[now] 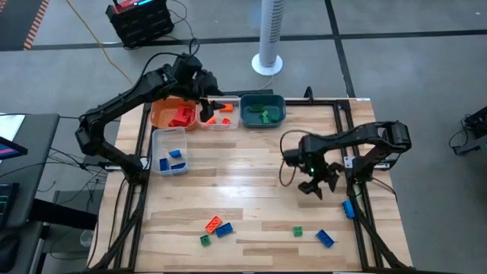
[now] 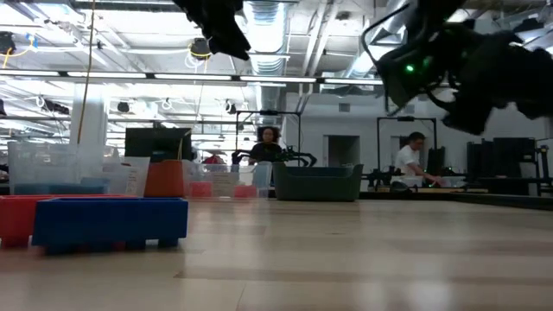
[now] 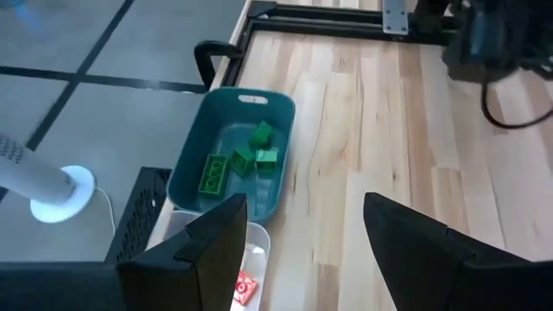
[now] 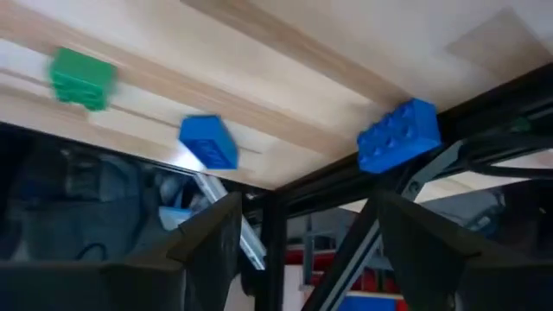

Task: Sort blocks
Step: Put the blue game piece into the bottom transparent bin

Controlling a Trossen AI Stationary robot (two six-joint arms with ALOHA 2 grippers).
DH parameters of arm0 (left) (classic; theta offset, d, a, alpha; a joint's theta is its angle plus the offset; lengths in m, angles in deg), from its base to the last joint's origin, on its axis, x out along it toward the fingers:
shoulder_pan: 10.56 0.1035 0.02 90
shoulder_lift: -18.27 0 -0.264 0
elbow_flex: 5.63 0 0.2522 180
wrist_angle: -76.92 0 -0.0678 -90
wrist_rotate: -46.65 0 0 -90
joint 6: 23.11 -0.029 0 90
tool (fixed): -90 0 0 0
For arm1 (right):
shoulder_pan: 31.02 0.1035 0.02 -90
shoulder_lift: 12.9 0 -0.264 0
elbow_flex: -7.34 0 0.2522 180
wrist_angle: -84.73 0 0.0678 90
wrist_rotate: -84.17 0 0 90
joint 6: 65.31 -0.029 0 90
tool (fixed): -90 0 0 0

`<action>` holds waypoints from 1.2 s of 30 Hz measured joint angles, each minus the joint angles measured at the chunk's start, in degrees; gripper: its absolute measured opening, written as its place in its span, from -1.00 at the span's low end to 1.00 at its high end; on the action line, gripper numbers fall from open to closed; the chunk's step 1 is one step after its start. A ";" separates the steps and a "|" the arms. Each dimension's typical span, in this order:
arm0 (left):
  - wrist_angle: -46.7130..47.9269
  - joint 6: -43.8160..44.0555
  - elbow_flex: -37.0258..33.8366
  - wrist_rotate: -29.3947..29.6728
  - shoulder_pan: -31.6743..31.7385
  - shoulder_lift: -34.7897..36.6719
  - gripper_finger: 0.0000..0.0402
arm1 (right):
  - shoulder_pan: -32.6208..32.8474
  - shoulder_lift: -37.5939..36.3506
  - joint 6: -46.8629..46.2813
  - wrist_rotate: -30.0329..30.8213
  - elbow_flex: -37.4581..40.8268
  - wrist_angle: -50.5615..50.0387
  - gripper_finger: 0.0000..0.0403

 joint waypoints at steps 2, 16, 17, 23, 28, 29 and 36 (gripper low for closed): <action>0.07 0.03 0.18 0.03 0.02 0.00 0.14 | 1.40 0.00 -1.02 -0.53 1.86 1.47 0.37; 4.17 0.58 0.18 0.06 -0.14 -0.04 0.14 | 11.61 -0.02 -3.33 -4.46 13.60 6.80 0.37; 4.77 0.58 0.18 0.06 -0.24 -0.04 0.14 | 12.24 -0.02 -3.62 -4.68 14.53 7.30 0.37; 6.57 -0.72 0.18 0.04 -1.06 -0.04 0.14 | 15.32 -0.13 -6.26 -4.75 16.82 13.03 0.37; 6.75 -0.63 0.15 0.07 -1.24 -0.04 0.14 | 19.47 -0.13 -10.35 -2.40 18.29 16.35 0.37; 7.04 -0.63 0.15 0.07 -1.24 -0.04 0.14 | 20.54 -0.13 -11.45 -1.50 18.48 17.03 0.37; 7.37 -0.66 0.13 0.08 -1.24 -0.04 0.14 | 23.28 -0.05 -20.36 0.61 16.40 25.51 0.37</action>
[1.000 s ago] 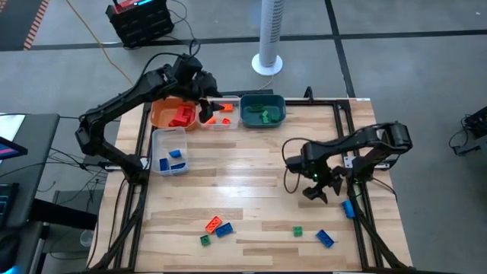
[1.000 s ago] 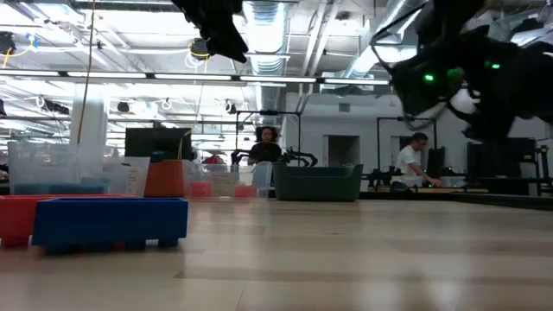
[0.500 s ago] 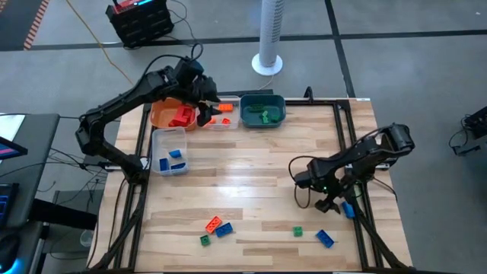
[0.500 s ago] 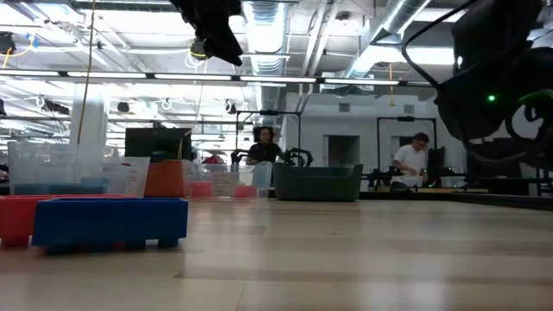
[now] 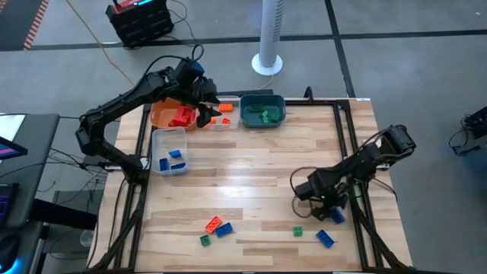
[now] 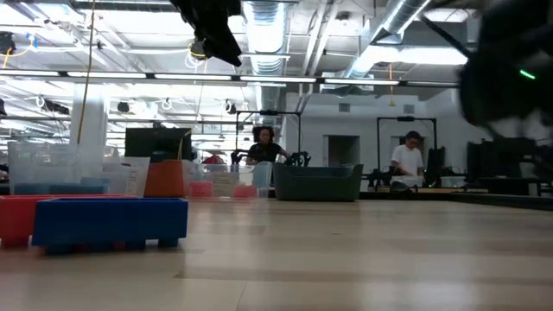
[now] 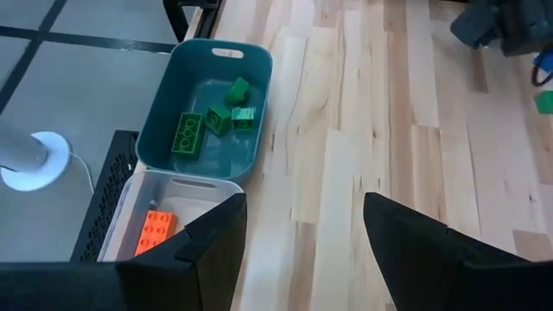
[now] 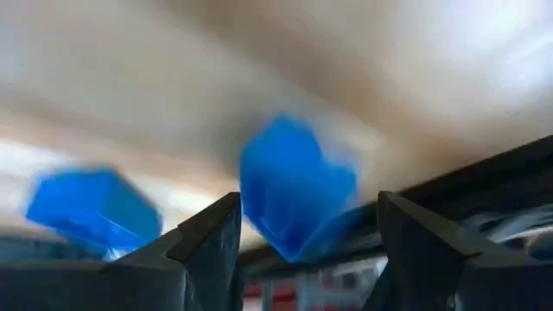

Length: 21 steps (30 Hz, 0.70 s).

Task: Sort blocks
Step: Put the blue game piece into the bottom transparent bin

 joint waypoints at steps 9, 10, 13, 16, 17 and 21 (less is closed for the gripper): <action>-0.46 -1.97 0.00 0.01 0.00 0.00 0.14 | -6.15 -0.06 0.45 29.00 -18.30 -8.12 0.37; -0.48 -2.32 0.00 0.01 0.00 0.00 0.14 | -6.54 -0.08 0.86 31.99 -19.97 -8.72 0.37; -0.95 -3.15 0.00 0.02 0.00 0.00 0.14 | -7.72 -0.15 1.57 35.23 -22.05 -9.41 0.37; -1.77 -2.03 0.00 0.03 0.00 0.00 0.14 | -7.87 -0.06 5.92 35.22 -21.52 -9.71 0.37; -1.99 -1.35 -0.02 0.01 0.00 0.00 0.14 | -7.58 -0.06 7.88 35.23 -21.23 -9.51 0.37; -2.04 -0.31 -0.02 0.01 0.00 0.00 0.14 | -7.45 -0.06 7.72 31.82 -18.58 -12.42 0.37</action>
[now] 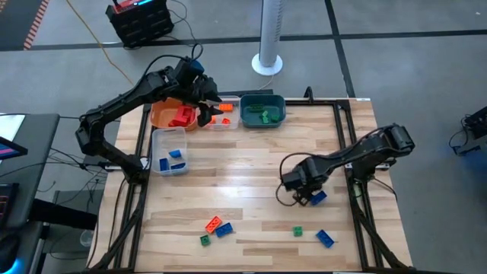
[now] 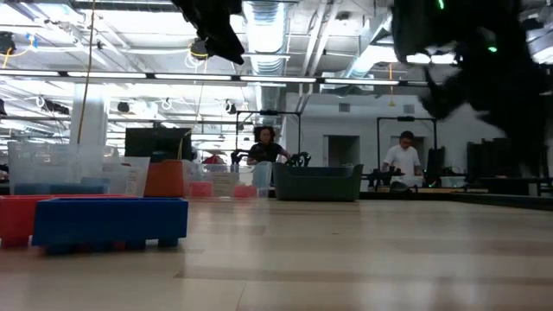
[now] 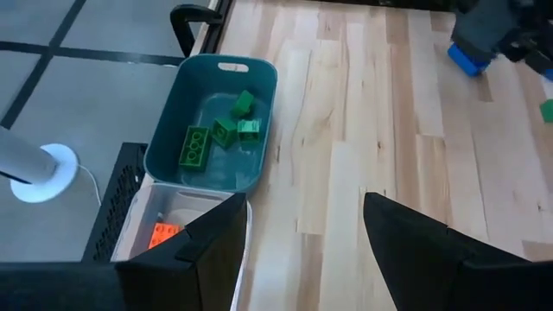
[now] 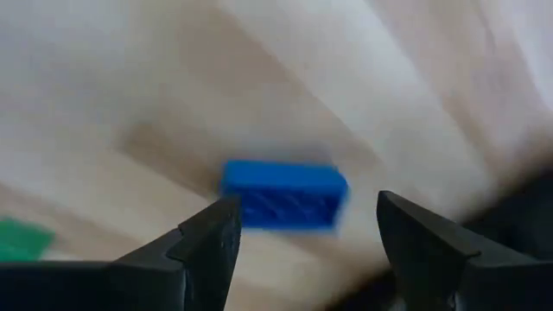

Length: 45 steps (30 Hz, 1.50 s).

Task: Sort blocks
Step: Put the blue game piece into the bottom transparent bin

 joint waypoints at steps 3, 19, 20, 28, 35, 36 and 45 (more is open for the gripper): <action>0.65 0.18 0.00 0.01 0.00 0.00 0.14 | -2.11 -0.35 -9.38 -4.04 2.64 -0.84 0.37; 0.42 -0.66 0.00 0.02 0.00 0.00 0.14 | 8.04 -9.42 -33.49 0.09 7.11 10.82 0.37; 0.21 -0.93 0.00 0.03 0.00 0.00 0.14 | 8.49 -9.57 -30.52 0.09 7.11 9.87 0.37; -0.64 -1.14 0.00 0.04 0.00 0.00 0.14 | 10.12 -7.27 13.14 -1.44 6.44 8.86 0.37; -0.52 -0.88 0.00 0.07 0.00 0.00 0.14 | 9.89 -5.16 34.22 -2.68 5.16 6.07 0.37; -0.52 -0.55 0.00 0.08 0.00 0.00 0.14 | 10.02 -4.98 36.17 -2.74 5.16 6.07 0.37; -0.48 1.35 0.00 0.23 0.00 0.00 0.14 | 13.02 -4.87 46.93 -3.10 6.42 7.41 0.37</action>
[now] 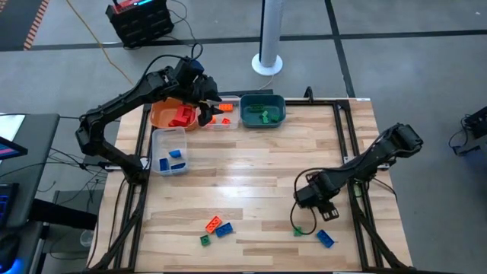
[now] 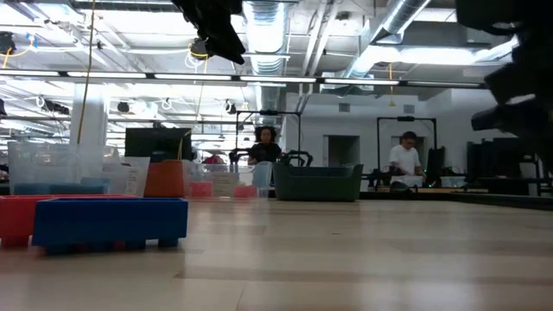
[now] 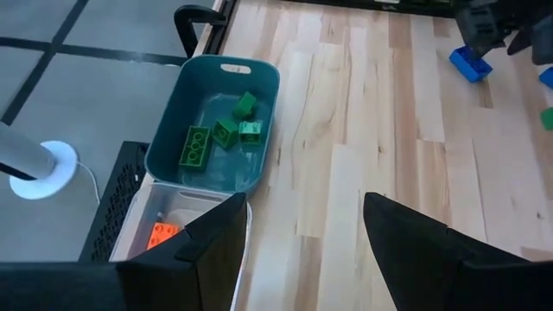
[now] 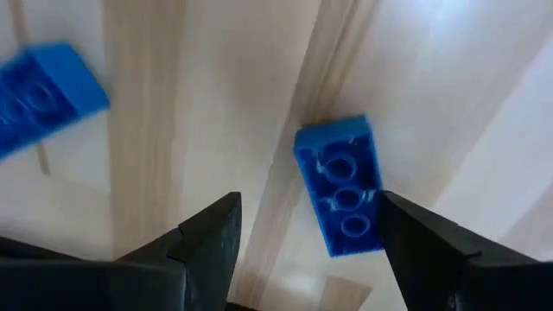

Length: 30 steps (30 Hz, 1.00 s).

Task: Sort blocks
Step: Put the blue game piece into the bottom transparent bin

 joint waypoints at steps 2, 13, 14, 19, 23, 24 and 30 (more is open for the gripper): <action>0.02 0.10 0.00 0.16 0.00 0.00 0.14 | 0.40 0.01 0.16 -0.02 1.61 0.66 0.37; 0.04 1.12 0.00 0.58 0.00 0.00 0.14 | 0.07 0.02 0.29 1.67 5.41 5.43 0.37; 0.04 1.23 0.00 0.70 0.00 -0.01 0.14 | 0.07 0.01 0.30 1.80 5.58 6.32 0.37; 0.04 0.63 0.00 1.93 0.00 -0.02 0.14 | 0.06 0.38 0.28 2.09 6.56 9.81 0.37; 0.01 0.37 0.00 2.54 0.04 -0.02 0.14 | -0.41 1.34 -0.11 2.13 6.60 11.29 0.35; 0.00 0.34 0.00 2.55 0.04 -0.02 0.14 | -0.43 1.64 -0.25 2.13 6.61 11.49 0.34; -0.09 0.17 0.00 3.09 0.02 -0.02 0.14 | -1.53 4.37 0.33 2.28 5.53 11.85 -0.01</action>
